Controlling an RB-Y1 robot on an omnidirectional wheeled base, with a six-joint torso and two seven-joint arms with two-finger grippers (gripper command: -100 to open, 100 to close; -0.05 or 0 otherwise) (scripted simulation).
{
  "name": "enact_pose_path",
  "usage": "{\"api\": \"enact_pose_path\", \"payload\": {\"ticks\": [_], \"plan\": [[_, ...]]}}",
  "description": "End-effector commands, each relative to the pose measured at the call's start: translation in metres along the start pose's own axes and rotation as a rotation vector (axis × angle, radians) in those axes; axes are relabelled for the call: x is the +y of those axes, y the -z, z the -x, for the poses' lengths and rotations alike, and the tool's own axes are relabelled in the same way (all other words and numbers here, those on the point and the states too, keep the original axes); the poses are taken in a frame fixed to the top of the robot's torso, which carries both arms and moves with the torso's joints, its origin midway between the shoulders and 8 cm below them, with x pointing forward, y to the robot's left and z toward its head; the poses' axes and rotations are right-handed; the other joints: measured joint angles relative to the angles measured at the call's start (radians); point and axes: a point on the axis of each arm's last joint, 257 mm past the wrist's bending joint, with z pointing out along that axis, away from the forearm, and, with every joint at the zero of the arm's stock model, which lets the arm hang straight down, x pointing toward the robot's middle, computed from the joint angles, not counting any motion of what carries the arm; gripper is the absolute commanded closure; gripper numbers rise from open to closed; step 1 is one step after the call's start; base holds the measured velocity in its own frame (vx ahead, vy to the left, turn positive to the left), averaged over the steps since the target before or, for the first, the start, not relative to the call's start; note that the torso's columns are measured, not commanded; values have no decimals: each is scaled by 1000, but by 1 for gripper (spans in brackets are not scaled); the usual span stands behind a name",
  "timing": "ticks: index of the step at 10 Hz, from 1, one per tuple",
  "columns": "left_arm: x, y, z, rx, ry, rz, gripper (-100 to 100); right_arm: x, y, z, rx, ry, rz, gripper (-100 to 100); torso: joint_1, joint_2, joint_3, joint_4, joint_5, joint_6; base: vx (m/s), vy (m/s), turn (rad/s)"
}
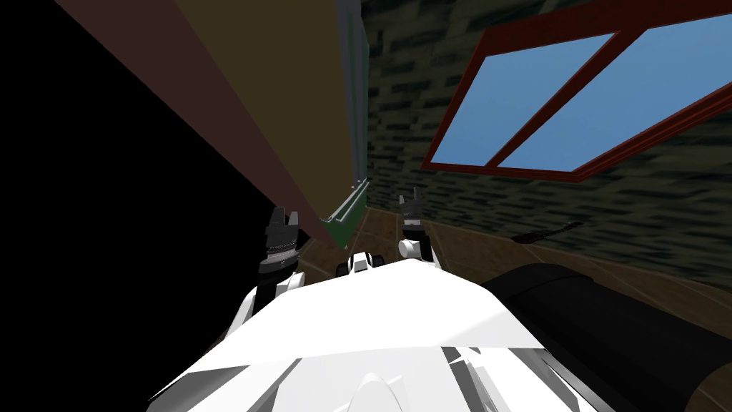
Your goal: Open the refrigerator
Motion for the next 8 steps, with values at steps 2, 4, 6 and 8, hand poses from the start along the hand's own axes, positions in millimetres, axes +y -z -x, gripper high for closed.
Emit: {"api": "enact_pose_path", "payload": {"ticks": [2, 4, 6, 8], "plan": [[9, 0, -2, 47, -41, 57, -100, 0, 0, 0, 0, 0, 0, 0, 1, 3, 2, 1, 0, 0, 119, -66, -47], [15, 0, -3, 70, -65, 92, -100, 0, 0, 0, 0, 0, 0, 0, 1, 1, 0, 0, 0, 0, 134, -58, -49], [21, 1, -3, 92, -91, 131, -100, 0, 0, 0, 0, 0, 0, 0, 0, 1, 1, 1, 0, 0, 141, -75, -69], [29, 2, -3, 113, -120, 174, -100, 0, 0, 0, 0, 0, 0, 0, 0, 1, 0, 0, 0, 0, 163, -82, -56]]}}
